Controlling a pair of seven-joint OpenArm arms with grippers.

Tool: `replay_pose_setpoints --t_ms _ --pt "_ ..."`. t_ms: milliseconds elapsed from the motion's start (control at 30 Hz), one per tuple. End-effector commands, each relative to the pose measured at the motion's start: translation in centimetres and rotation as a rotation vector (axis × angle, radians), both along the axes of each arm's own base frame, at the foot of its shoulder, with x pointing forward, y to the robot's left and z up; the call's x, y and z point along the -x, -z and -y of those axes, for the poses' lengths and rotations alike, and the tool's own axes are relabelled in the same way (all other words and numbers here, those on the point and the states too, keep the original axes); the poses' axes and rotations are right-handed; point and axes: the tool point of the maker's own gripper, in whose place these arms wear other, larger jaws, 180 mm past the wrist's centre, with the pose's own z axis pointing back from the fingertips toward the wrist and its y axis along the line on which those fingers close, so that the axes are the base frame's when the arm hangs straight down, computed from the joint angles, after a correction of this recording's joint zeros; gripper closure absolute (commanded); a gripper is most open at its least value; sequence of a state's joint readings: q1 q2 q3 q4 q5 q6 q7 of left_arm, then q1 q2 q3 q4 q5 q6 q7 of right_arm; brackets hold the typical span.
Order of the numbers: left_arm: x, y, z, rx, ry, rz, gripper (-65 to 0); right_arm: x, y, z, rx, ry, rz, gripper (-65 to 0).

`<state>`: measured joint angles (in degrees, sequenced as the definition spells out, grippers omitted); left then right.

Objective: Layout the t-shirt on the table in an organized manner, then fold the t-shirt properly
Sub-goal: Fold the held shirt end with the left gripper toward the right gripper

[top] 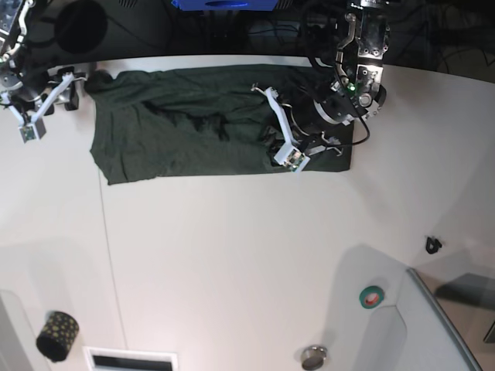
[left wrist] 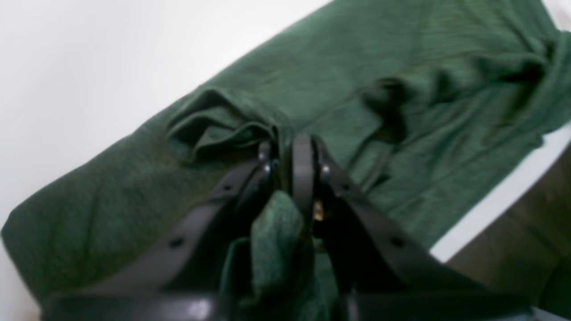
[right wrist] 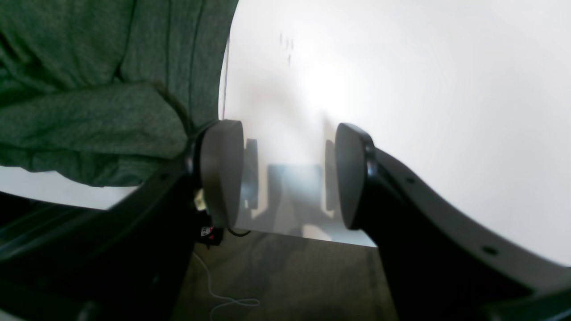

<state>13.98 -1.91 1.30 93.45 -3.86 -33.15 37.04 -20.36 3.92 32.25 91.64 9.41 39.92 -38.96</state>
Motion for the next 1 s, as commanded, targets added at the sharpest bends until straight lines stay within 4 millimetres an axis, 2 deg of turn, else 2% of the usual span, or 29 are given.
replay_pose_setpoints --t_ms 0,67,233,433,900,933,967 --pt "-0.7 -0.9 0.5 0.028 0.000 0.035 0.0 -0.7 -0.9 0.6 0.015 -0.004 0.037 -30.5" --pt "-1.3 -0.7 0.4 0.028 -0.017 0.033 0.0 -0.7 -0.9 0.6 0.015 -0.004 0.037 -30.5" --pt "-1.1 0.2 0.2 0.019 -0.048 0.004 0.0 -0.7 -0.9 0.6 0.015 -0.004 0.037 -30.5" --pt "-0.8 0.2 1.2 0.025 -0.021 0.001 0.0 -0.8 -1.0 0.6 0.015 -0.004 0.038 -30.5" --pt "-0.9 0.2 1.3 0.026 -0.023 0.003 0.0 -0.8 -1.0 0.7 0.016 -0.004 0.038 -30.5" --pt "-0.9 0.2 1.3 0.027 -0.021 0.003 -0.8 -0.8 -1.0 0.6 0.016 -0.006 0.038 -30.5" --pt "-0.9 0.2 1.4 0.026 -0.016 0.004 -6.9 -0.8 -1.0 0.6 0.016 -0.006 0.038 -30.5"
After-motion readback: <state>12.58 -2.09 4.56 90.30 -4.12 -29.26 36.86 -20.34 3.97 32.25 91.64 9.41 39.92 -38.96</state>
